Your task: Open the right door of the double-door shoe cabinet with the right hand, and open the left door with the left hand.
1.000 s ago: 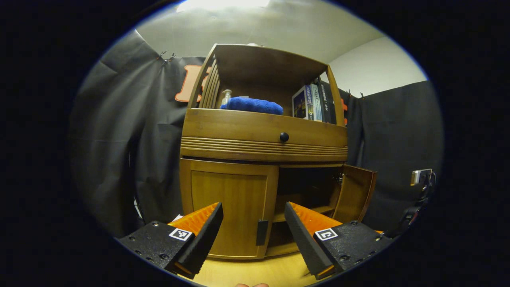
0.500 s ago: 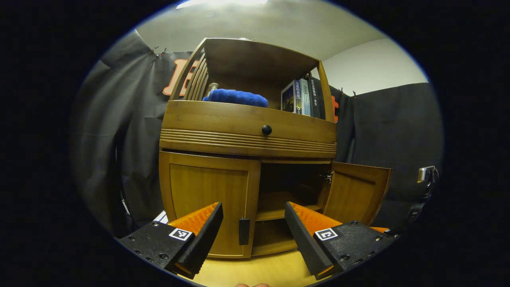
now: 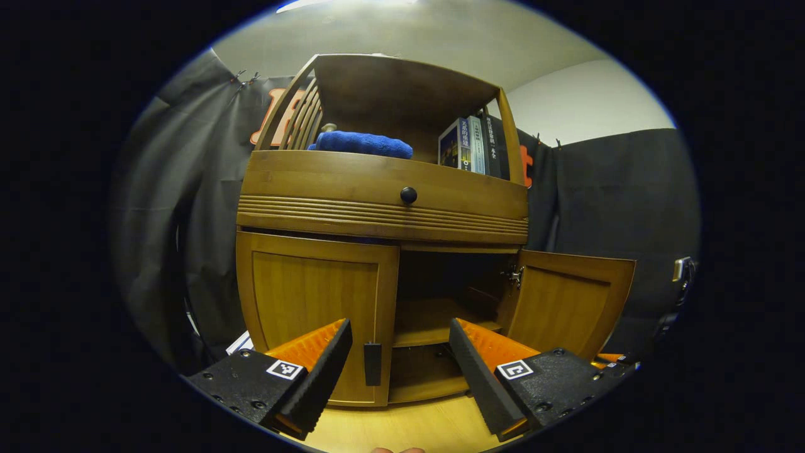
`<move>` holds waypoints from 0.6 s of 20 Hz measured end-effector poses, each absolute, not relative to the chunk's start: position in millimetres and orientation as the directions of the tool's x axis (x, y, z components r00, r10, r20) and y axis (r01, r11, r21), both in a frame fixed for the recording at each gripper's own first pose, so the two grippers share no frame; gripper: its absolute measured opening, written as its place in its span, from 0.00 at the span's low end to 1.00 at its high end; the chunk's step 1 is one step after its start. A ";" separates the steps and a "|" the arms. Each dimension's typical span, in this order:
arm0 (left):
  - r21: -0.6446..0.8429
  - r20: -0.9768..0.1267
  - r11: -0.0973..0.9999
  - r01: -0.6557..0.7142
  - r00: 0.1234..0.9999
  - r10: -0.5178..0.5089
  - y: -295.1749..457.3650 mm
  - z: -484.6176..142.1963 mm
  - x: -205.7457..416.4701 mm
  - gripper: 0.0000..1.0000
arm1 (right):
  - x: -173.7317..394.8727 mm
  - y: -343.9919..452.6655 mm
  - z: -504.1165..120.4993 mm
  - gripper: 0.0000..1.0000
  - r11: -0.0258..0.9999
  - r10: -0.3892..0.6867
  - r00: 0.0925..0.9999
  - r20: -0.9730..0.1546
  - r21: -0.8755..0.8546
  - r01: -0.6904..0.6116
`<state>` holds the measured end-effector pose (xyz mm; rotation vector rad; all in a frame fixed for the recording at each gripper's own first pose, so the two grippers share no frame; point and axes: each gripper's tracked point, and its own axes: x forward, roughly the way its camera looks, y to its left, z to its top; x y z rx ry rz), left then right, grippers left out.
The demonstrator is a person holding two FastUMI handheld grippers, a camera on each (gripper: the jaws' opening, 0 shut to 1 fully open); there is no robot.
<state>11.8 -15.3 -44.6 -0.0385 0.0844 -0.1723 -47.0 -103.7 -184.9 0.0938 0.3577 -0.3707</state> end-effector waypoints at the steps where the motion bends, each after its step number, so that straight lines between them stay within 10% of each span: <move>1: -0.038 -0.081 0.986 0.165 0.983 -0.167 -15.4 -46.2 14.0 0.96 | -47.6 -108.6 -184.3 0.12 0.930 -0.334 0.873 -0.356 0.028 0.367; 12: 0.018 -0.177 0.996 0.089 0.981 -0.085 0.1 -112.1 63.0 0.89 | -64.0 -164.9 -173.2 0.12 0.901 -0.416 0.852 -0.319 -0.015 0.434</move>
